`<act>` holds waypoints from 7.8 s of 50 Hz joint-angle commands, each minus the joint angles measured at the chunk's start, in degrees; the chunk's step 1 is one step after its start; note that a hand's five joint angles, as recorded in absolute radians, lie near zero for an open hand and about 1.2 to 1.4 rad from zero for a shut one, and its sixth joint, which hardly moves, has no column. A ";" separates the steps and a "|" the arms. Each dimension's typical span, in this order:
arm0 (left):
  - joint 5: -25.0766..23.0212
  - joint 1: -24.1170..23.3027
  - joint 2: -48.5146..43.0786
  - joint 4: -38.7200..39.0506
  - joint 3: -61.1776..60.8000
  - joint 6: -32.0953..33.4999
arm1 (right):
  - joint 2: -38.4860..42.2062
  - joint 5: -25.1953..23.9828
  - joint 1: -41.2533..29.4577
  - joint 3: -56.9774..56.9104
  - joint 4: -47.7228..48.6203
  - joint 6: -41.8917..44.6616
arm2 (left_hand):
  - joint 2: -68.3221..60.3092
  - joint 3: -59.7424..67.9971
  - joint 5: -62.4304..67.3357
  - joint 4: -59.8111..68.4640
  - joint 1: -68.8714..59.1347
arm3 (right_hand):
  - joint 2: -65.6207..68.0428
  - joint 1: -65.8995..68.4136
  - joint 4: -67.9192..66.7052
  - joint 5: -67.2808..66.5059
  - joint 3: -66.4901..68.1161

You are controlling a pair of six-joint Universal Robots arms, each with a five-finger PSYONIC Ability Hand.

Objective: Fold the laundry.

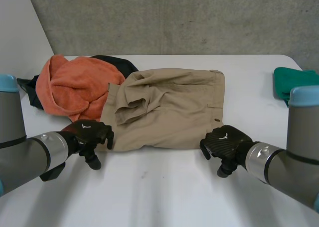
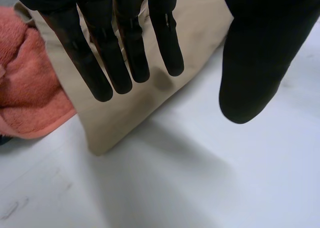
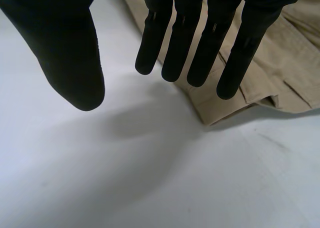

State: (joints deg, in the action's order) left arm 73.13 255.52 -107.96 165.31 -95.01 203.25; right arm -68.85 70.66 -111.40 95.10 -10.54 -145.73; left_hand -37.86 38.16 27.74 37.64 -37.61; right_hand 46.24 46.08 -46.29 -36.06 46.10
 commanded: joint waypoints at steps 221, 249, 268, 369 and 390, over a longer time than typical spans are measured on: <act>13.00 -24.64 -6.29 -25.22 23.98 8.30 | -9.03 -0.08 13.23 4.92 -12.76 33.23 | 27.86 -28.16 -27.74 -27.64 27.61 | 33.76 33.92 -33.71 -33.94 33.90; -4.66 -14.08 -51.71 -11.41 85.57 11.99 | -4.81 1.06 11.12 5.27 -1.06 25.23 | 10.67 -10.97 -10.54 -10.45 10.41 | 33.76 33.92 -33.71 -33.94 33.90; -3.70 -16.54 -65.62 -15.37 104.85 25.43 | -5.07 -0.35 16.04 5.44 -0.44 25.05 | -7.84 7.54 7.96 8.06 -8.09 | 33.76 33.92 -33.71 -33.94 33.90; 12.13 -27.88 -11.48 -22.12 17.75 -31.85 | 1.70 17.58 -0.39 -5.01 17.48 -14.23 | 19.76 -20.06 -19.64 -19.54 19.50 | 33.76 33.92 -33.71 -33.94 33.90; 25.14 -30.70 -11.31 -23.80 21.53 -18.61 | -10.95 6.79 5.40 3.24 0.64 10.87 | -42.14 41.84 42.26 42.36 -42.39 | 33.76 33.92 -33.71 -33.94 33.90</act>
State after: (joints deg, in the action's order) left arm 94.79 224.58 -120.93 141.80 -73.64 175.40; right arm -73.35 85.00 -110.00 93.51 1.59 -152.22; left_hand -67.92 67.83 57.04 68.52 -67.11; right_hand 67.59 66.30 -68.75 -58.78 68.63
